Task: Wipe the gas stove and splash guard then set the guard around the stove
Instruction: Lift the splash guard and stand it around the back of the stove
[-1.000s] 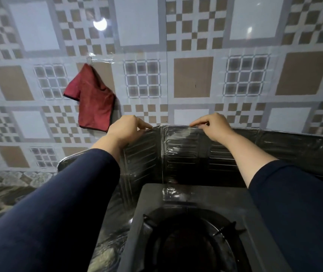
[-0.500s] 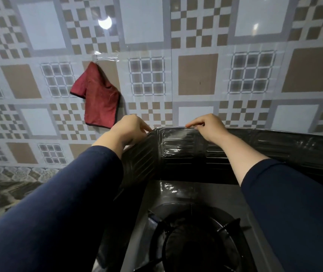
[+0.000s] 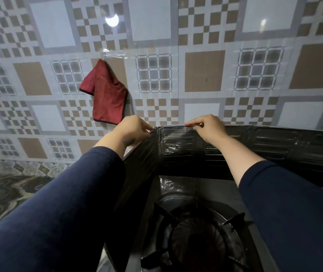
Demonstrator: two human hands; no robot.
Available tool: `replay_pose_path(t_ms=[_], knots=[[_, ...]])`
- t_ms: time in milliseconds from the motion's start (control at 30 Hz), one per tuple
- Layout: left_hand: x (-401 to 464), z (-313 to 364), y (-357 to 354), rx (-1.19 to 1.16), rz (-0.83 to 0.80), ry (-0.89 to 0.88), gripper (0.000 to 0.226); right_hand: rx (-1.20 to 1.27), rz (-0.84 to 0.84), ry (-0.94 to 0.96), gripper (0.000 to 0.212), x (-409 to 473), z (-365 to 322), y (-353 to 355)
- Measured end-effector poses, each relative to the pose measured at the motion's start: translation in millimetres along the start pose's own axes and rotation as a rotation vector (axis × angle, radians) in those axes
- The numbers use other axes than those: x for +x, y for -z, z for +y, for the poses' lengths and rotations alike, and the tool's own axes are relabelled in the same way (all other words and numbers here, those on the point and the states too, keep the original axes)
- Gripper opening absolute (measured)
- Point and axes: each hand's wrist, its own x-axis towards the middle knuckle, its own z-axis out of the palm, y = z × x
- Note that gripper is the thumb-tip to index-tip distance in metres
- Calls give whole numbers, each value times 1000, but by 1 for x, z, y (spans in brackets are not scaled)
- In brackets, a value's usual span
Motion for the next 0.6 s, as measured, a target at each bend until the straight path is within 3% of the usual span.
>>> replay_pose_path(t_ms=[600], knots=[[-1, 2, -2, -66, 7, 33, 22, -90, 8, 34, 29, -1, 3, 0]])
